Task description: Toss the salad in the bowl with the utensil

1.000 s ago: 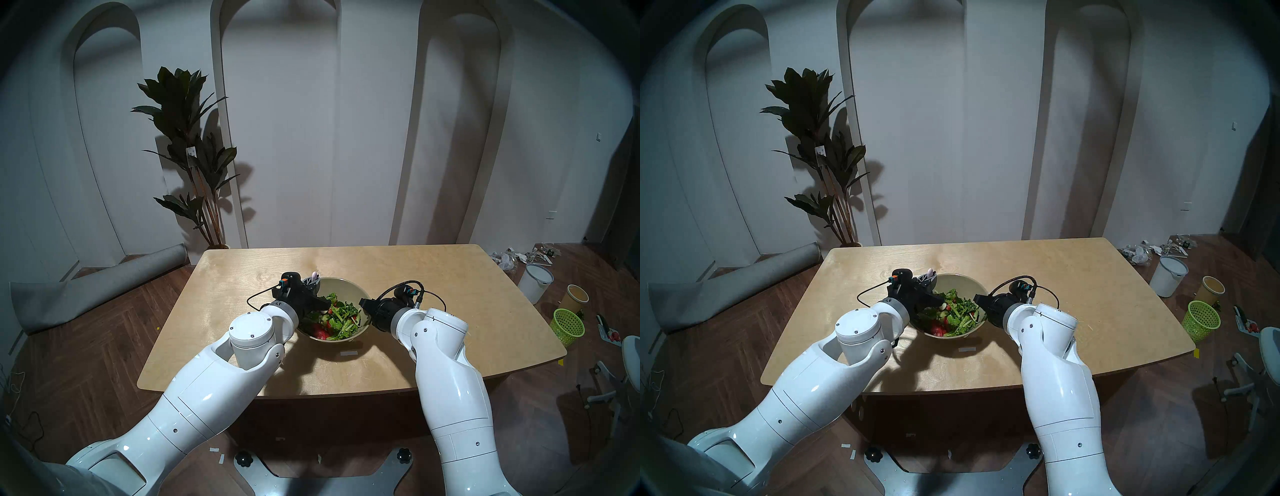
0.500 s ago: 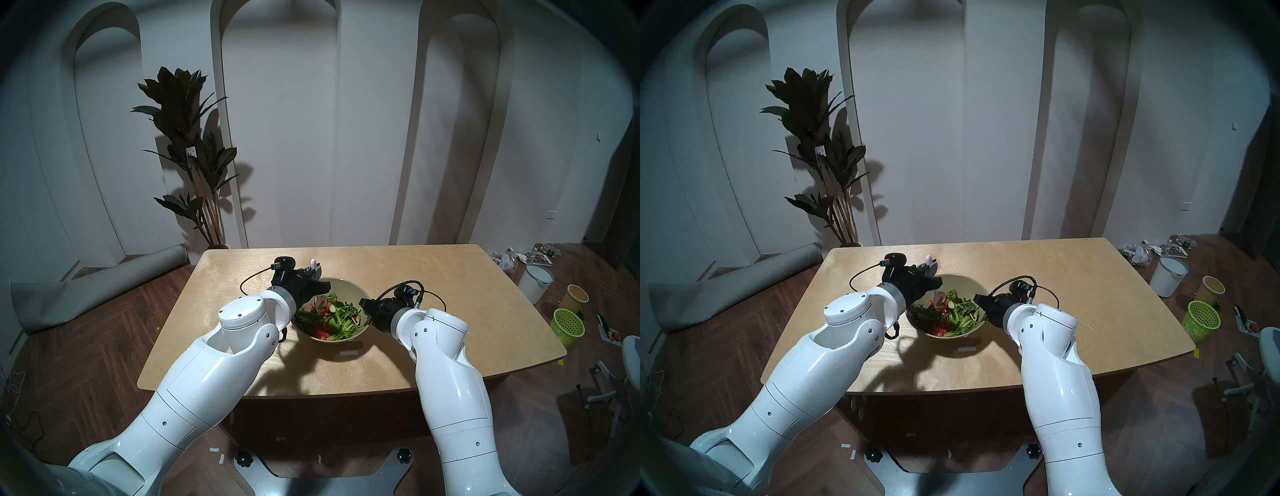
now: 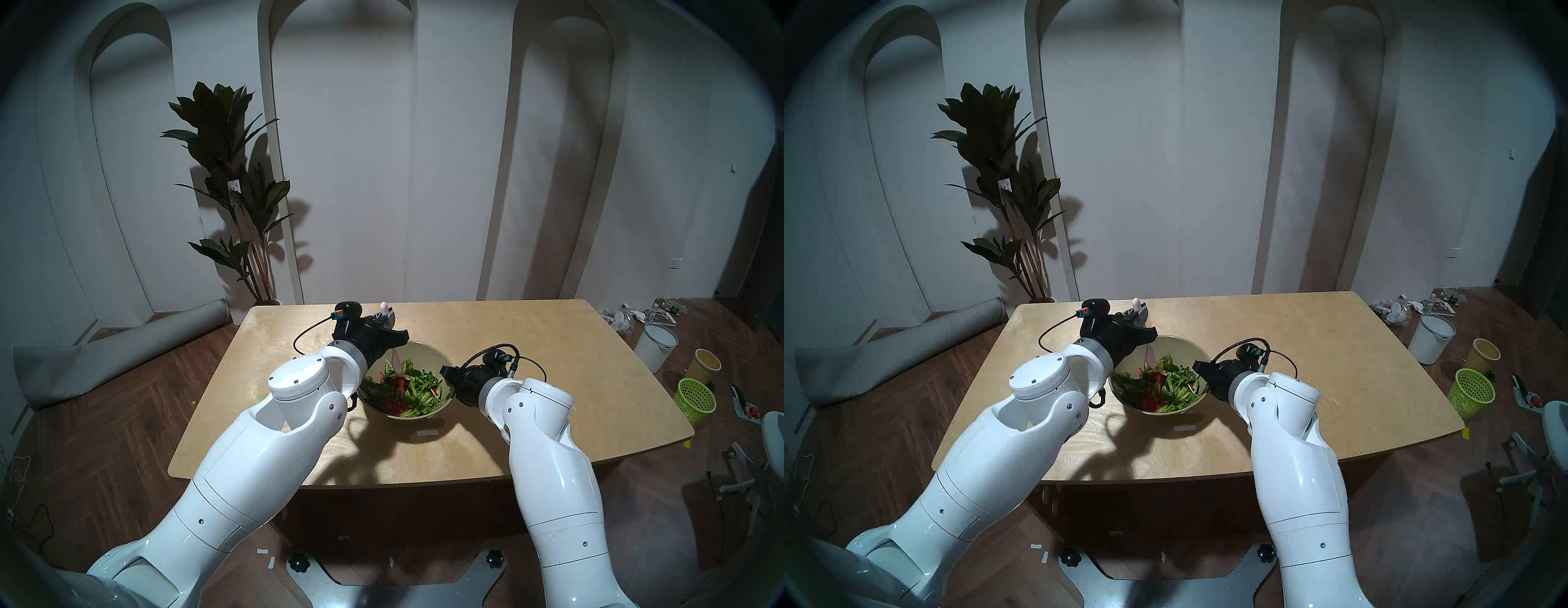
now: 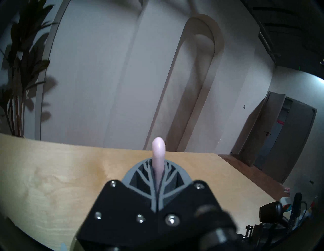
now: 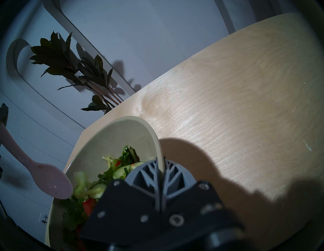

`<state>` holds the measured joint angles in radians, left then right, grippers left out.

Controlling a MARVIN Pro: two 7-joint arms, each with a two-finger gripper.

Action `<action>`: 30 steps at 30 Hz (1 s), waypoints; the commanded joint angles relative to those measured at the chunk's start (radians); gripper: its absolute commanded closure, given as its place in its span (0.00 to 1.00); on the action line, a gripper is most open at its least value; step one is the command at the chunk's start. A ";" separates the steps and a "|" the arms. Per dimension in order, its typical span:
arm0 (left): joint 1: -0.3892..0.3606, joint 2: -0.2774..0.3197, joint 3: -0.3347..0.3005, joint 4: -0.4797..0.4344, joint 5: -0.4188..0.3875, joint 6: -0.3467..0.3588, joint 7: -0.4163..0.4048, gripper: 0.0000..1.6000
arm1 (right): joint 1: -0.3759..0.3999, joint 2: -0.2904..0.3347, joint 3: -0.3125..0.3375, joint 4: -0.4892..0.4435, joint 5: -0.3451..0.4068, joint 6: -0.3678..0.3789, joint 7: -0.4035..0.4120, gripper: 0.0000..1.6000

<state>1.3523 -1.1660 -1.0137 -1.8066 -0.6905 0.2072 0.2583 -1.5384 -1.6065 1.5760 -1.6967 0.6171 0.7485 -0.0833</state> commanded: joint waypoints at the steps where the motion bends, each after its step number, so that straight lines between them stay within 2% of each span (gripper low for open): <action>1: -0.010 0.045 0.061 0.002 0.236 -0.091 0.104 1.00 | 0.009 0.000 0.000 -0.020 0.001 -0.002 0.003 1.00; 3: -0.013 0.030 0.075 0.031 0.291 -0.109 0.140 1.00 | 0.008 0.000 0.000 -0.021 0.001 -0.002 0.003 1.00; 4: -0.020 0.023 0.092 0.045 0.320 -0.118 0.185 1.00 | 0.008 0.000 0.000 -0.021 0.001 -0.001 0.003 1.00; 6: -0.023 0.003 0.090 0.081 0.374 -0.113 0.184 1.00 | 0.009 0.000 0.000 -0.021 0.001 -0.002 0.003 1.00; 9: -0.029 -0.045 0.093 0.125 0.447 -0.081 0.256 1.00 | 0.008 0.000 0.000 -0.022 0.001 -0.001 0.002 1.00; 13: -0.007 -0.089 0.085 0.134 0.520 -0.050 0.333 1.00 | 0.007 0.000 0.000 -0.023 0.001 -0.001 0.002 1.00; 14: 0.004 -0.100 0.075 0.132 0.533 -0.048 0.330 1.00 | 0.007 0.000 0.000 -0.024 0.001 0.000 0.002 1.00; 15: 0.010 -0.106 0.085 0.129 0.548 -0.046 0.372 1.00 | 0.007 0.000 0.000 -0.024 0.001 0.000 0.002 1.00; 16: 0.022 -0.119 0.076 0.128 0.574 -0.036 0.372 1.00 | 0.007 0.000 0.000 -0.024 0.001 0.000 0.002 1.00; 19: 0.035 -0.142 0.095 0.131 0.591 0.011 0.431 1.00 | 0.007 0.000 0.001 -0.025 0.002 0.000 0.002 1.00; 22: 0.040 -0.158 0.111 0.135 0.576 0.054 0.478 1.00 | 0.007 0.000 0.001 -0.025 0.002 0.000 0.002 1.00; 23: 0.040 -0.158 0.111 0.135 0.576 0.054 0.478 1.00 | 0.007 0.000 0.001 -0.025 0.002 0.000 0.002 1.00; 26: 0.064 -0.172 0.111 0.105 0.549 0.119 0.492 1.00 | 0.007 0.000 0.001 -0.025 0.002 0.000 0.002 1.00; 30: 0.081 -0.177 0.117 0.078 0.534 0.150 0.492 1.00 | 0.006 0.000 0.001 -0.026 0.002 0.001 0.001 1.00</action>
<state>1.4150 -1.3110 -0.8978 -1.6824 -0.1408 0.3093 0.7262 -1.5388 -1.6065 1.5759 -1.6973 0.6171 0.7488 -0.0831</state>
